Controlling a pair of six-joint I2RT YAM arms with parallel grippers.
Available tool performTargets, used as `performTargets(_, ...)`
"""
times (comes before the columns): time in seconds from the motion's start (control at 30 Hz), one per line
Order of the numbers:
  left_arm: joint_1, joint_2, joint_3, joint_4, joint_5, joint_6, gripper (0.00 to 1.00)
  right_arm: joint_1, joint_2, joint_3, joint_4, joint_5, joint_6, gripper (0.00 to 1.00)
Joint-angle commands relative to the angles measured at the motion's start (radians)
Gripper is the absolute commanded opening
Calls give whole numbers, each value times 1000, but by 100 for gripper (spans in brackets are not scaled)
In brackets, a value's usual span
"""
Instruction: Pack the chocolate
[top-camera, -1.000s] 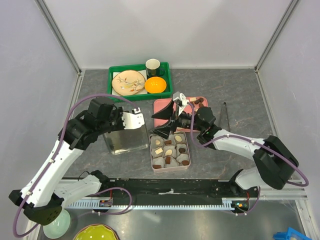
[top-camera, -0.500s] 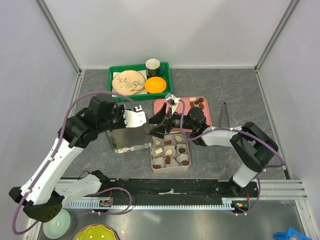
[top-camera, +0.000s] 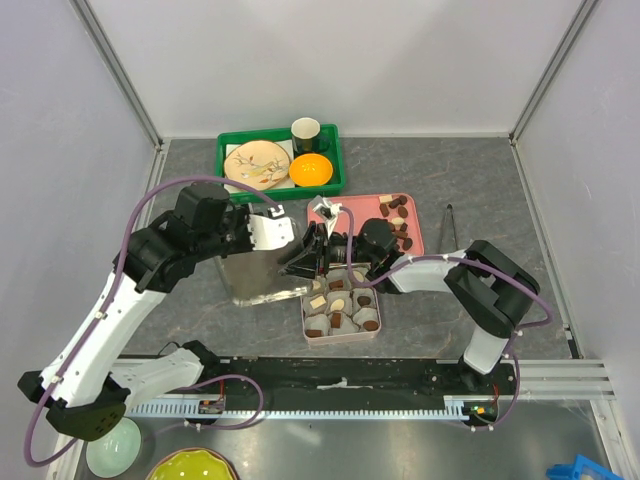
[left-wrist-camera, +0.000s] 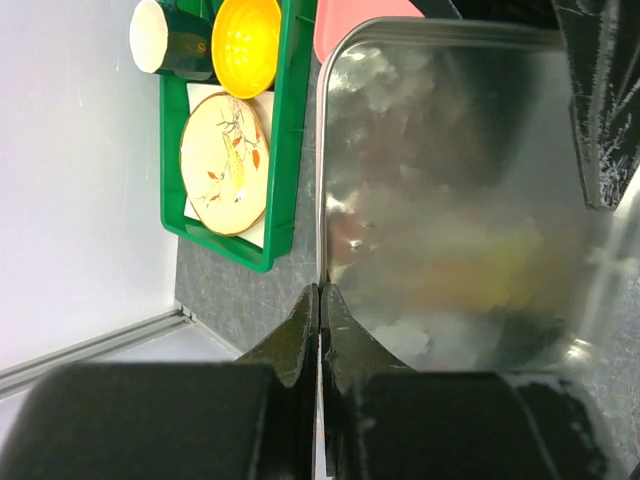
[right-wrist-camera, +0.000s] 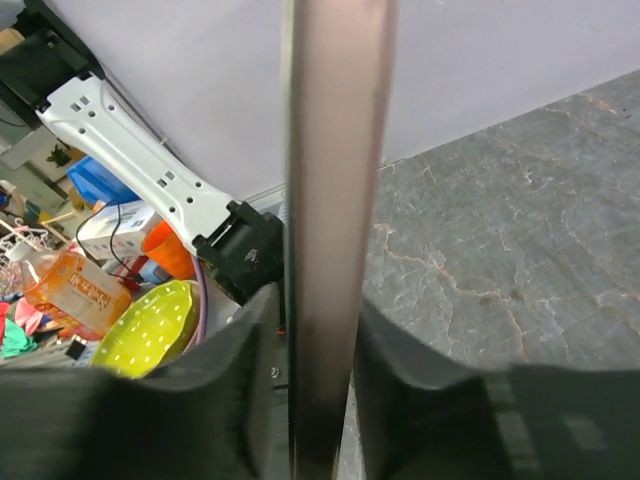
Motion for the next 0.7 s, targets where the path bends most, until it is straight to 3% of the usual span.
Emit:
performTargets(0.0, -7, -9, 37, 21, 14, -29, 2, -7, -31, 0, 109, -54, 11, 32)
performTargets(0.03, -7, -10, 39, 21, 15, -32, 2, -11, -39, -1, 116, -57, 16, 16)
performTargets(0.1, -7, -15, 46, 21, 17, -30, 2, -16, -62, -3, 108, -62, 17, 0)
performTargets(0.27, -7, -27, 51, 21, 12, -33, 2, -17, -118, -3, 25, -65, -27, 0)
performTargets(0.33, -7, -30, 52, 35, -23, -44, 23, -17, -151, -4, -42, -53, -62, 0)
performTargets(0.37, -7, -36, 52, 46, -41, -46, 70, -17, -168, -3, -79, -44, -84, 0)
performTargets(0.43, -6, -45, 62, 76, -92, -49, 98, -17, -210, 5, -256, -12, -204, 0)
performTargets(0.6, 9, -64, 169, 133, -187, -99, 99, -17, -385, 106, -888, 181, -545, 0)
performTargets(0.67, 23, -70, 175, 173, -219, -119, 99, -14, -460, 138, -1014, 327, -648, 0)
